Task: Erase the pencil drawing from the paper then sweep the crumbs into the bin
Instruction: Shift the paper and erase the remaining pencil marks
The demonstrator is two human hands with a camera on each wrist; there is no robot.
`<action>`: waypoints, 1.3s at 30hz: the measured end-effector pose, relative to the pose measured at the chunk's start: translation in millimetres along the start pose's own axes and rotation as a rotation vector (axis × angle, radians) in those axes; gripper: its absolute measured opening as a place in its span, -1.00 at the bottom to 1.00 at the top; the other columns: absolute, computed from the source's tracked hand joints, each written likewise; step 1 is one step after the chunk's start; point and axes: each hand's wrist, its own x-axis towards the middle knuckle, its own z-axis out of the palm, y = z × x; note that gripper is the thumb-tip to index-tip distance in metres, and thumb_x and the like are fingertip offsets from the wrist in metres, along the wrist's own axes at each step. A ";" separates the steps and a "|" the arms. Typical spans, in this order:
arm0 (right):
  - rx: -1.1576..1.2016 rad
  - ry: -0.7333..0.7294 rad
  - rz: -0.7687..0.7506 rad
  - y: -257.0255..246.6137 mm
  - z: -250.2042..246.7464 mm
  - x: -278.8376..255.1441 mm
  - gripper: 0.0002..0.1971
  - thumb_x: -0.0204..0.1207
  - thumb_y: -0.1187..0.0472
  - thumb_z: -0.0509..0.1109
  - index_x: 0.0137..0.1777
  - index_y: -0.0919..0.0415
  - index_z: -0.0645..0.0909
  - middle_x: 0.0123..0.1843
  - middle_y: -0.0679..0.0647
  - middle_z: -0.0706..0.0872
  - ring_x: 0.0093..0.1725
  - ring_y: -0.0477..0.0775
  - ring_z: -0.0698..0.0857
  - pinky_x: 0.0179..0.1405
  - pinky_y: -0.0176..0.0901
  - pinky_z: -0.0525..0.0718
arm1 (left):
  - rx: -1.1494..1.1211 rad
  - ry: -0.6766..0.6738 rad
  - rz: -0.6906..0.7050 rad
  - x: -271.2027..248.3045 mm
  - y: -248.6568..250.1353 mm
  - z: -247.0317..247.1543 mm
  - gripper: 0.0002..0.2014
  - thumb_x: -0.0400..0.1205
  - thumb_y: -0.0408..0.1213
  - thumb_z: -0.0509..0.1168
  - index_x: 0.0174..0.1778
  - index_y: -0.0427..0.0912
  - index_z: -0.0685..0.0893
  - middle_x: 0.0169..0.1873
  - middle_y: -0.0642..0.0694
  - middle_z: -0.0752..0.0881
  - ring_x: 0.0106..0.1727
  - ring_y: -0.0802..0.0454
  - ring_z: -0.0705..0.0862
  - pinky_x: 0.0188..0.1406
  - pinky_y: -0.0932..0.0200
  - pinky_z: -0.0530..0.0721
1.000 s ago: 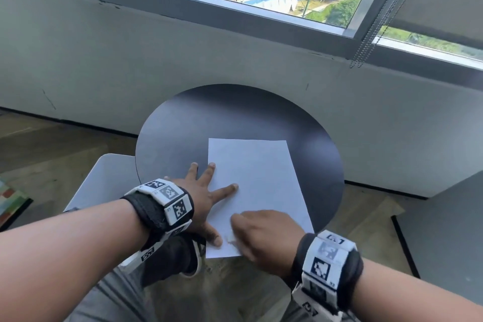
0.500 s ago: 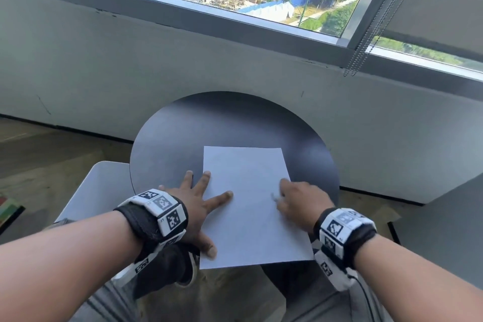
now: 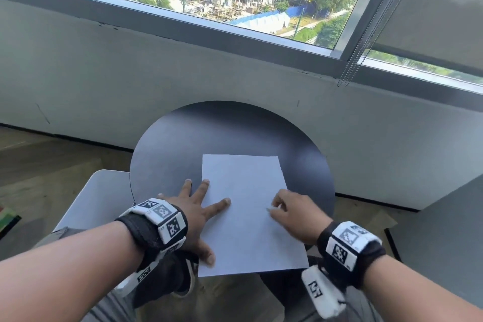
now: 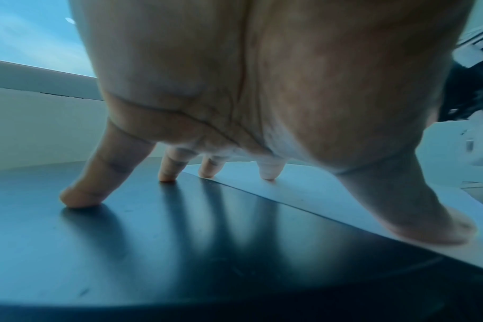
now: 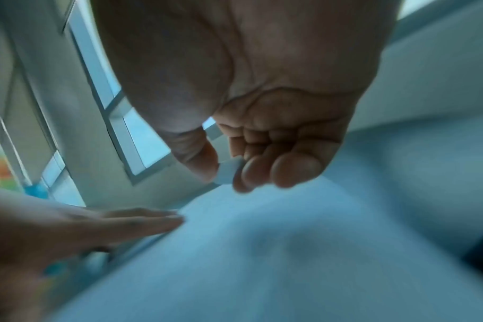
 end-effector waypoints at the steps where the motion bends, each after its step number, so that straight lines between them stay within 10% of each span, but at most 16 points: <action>1: 0.174 -0.098 -0.056 -13.1 9.8 -8.2 -0.80 0.62 -0.04 0.33 -0.05 0.09 0.55 -0.12 0.05 0.77 -0.19 0.09 0.74 -0.22 -0.03 0.72 | 0.000 -0.004 -0.001 -0.2 0.5 0.3 0.24 0.11 0.66 0.32 0.44 0.61 -0.50 0.66 0.01 -0.51 0.70 -0.33 -0.36 0.43 -0.68 0.21; 5: 0.962 -0.477 0.078 -42.1 29.1 -9.9 -0.96 0.67 0.31 0.27 0.05 0.27 0.51 -0.04 0.30 0.79 -0.17 0.26 0.77 -0.34 -0.07 0.75 | -0.007 -0.008 -0.007 -0.8 0.9 1.5 0.24 0.15 0.65 0.33 0.47 0.58 -0.49 0.65 0.02 -0.52 0.69 -0.31 -0.39 0.42 -0.71 0.19; 11: 1.317 0.271 0.305 -11.8 1.0 57.5 -0.89 0.68 0.22 0.25 0.08 0.26 0.53 0.07 0.27 0.70 -0.25 0.13 0.76 -0.36 -0.10 0.69 | -0.003 0.004 -0.002 0.6 -0.8 1.6 0.23 0.14 0.67 0.30 0.47 0.59 -0.49 0.66 0.03 -0.51 0.70 -0.31 -0.39 0.39 -0.71 0.19; 15: 1.278 -0.254 0.170 -37.0 18.7 51.5 -0.90 0.69 0.27 0.30 0.14 0.25 0.51 0.07 0.29 0.75 -0.07 0.28 0.81 -0.29 0.00 0.77 | -0.002 -0.001 -0.009 1.9 -0.9 1.6 0.25 0.12 0.68 0.30 0.48 0.57 -0.49 0.66 0.02 -0.52 0.69 -0.31 -0.39 0.38 -0.72 0.19; 18: 1.343 0.018 0.263 -34.8 11.6 60.9 -0.97 0.70 0.30 0.24 0.06 0.21 0.50 -0.03 0.24 0.69 -0.25 0.19 0.76 -0.40 -0.07 0.70 | -0.014 -0.012 -0.011 -2.9 -1.1 1.5 0.22 0.13 0.69 0.27 0.48 0.58 -0.47 0.66 0.01 -0.51 0.70 -0.31 -0.39 0.42 -0.72 0.13; 20: 1.241 0.232 0.313 -25.3 -4.3 66.7 -0.90 0.71 0.22 0.23 -0.03 0.20 0.50 -0.07 0.21 0.60 -0.34 0.11 0.64 -0.43 -0.11 0.63 | -0.035 -0.002 -0.005 -7.6 -0.8 1.9 0.14 0.16 0.73 0.16 0.51 0.58 -0.40 0.69 -0.01 -0.42 0.71 -0.29 -0.32 0.48 -0.67 0.09; 24: 0.422 -0.018 0.115 -25.6 -8.7 56.3 -0.82 0.67 0.08 0.29 -0.01 0.20 0.56 -0.04 0.21 0.71 -0.27 0.16 0.71 -0.43 -0.08 0.67 | -0.016 0.085 0.080 -20.3 6.1 -2.2 -0.05 0.28 0.72 -0.05 0.60 0.52 -0.07 0.55 -0.14 0.19 0.56 -0.20 0.16 0.43 -0.28 0.32; 27: -0.068 -0.052 -0.101 -29.3 2.5 53.5 -0.82 0.68 -0.01 0.26 0.03 0.09 0.55 0.09 0.08 0.65 0.02 0.13 0.65 -0.07 -0.07 0.60 | -0.033 0.130 0.176 -32.7 18.2 -4.7 -0.14 0.38 0.64 0.05 0.61 0.43 0.14 0.31 -0.10 0.38 0.40 -0.17 0.37 0.34 -0.12 0.41; 32: -0.171 -0.253 -0.309 -17.4 -9.6 48.2 -0.85 0.64 -0.07 0.34 0.11 -0.09 0.62 0.16 -0.18 0.53 0.07 -0.11 0.59 0.18 -0.15 0.55 | -0.423 0.123 0.238 -27.7 3.8 -15.2 -0.45 0.56 0.33 0.32 0.46 0.29 0.53 0.15 0.14 0.69 0.16 0.13 0.61 0.13 0.21 0.52; 39: -0.105 -0.453 -0.309 -12.0 -30.8 54.7 -0.90 0.58 -0.08 0.40 0.05 -0.21 0.68 0.18 -0.26 0.53 0.02 -0.30 0.63 0.14 -0.24 0.60 | -0.098 0.212 0.055 26.6 -52.1 -20.1 0.12 0.28 0.51 0.38 0.62 0.51 -0.21 0.73 0.09 -0.21 0.75 -0.07 -0.13 0.68 -0.25 0.07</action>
